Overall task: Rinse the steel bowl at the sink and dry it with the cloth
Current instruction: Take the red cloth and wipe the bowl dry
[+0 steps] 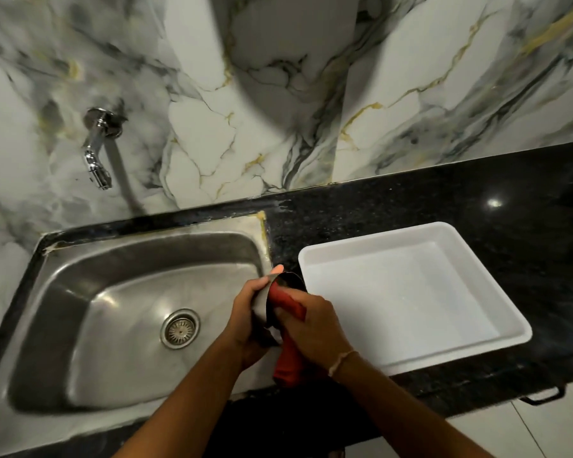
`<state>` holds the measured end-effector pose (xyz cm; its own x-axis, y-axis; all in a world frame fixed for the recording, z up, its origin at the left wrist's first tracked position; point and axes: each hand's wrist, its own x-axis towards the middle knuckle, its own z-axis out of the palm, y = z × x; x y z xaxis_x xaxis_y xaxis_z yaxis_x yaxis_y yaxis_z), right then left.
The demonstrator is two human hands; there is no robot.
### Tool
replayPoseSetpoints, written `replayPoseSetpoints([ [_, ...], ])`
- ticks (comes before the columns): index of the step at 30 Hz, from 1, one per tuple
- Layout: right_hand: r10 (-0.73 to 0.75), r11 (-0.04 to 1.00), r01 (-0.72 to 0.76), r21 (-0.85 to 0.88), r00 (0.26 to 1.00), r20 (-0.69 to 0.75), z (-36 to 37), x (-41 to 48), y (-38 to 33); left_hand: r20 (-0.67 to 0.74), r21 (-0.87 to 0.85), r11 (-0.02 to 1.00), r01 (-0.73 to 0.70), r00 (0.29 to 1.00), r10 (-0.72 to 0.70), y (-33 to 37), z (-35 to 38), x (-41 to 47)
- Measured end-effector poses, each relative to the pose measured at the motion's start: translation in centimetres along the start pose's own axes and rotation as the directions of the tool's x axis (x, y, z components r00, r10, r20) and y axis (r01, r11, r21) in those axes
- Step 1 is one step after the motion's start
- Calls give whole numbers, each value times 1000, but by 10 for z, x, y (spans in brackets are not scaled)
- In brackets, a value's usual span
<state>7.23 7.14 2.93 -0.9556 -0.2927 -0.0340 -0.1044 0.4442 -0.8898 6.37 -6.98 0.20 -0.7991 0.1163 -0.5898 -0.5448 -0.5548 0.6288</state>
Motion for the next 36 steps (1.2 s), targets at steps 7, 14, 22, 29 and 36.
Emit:
replayPoseSetpoints([
  [7,-277,614,606,-506,765,581,-25,6,10,83,-10,997,-71,994,71,13,-23,-16],
  [14,-552,297,635,-713,724,414,-18,22,-3,89,-49,997,-52,994,56,13,-22,-16],
  [22,-37,691,244,-680,952,304,3,11,0,33,77,990,-122,992,120,11,-26,-17],
  [29,373,687,-684,245,621,689,-2,13,-22,23,299,938,-178,984,179,16,-28,-19],
  [36,256,680,-422,600,903,345,-13,0,-18,-157,223,953,-205,957,243,40,-55,-18],
])
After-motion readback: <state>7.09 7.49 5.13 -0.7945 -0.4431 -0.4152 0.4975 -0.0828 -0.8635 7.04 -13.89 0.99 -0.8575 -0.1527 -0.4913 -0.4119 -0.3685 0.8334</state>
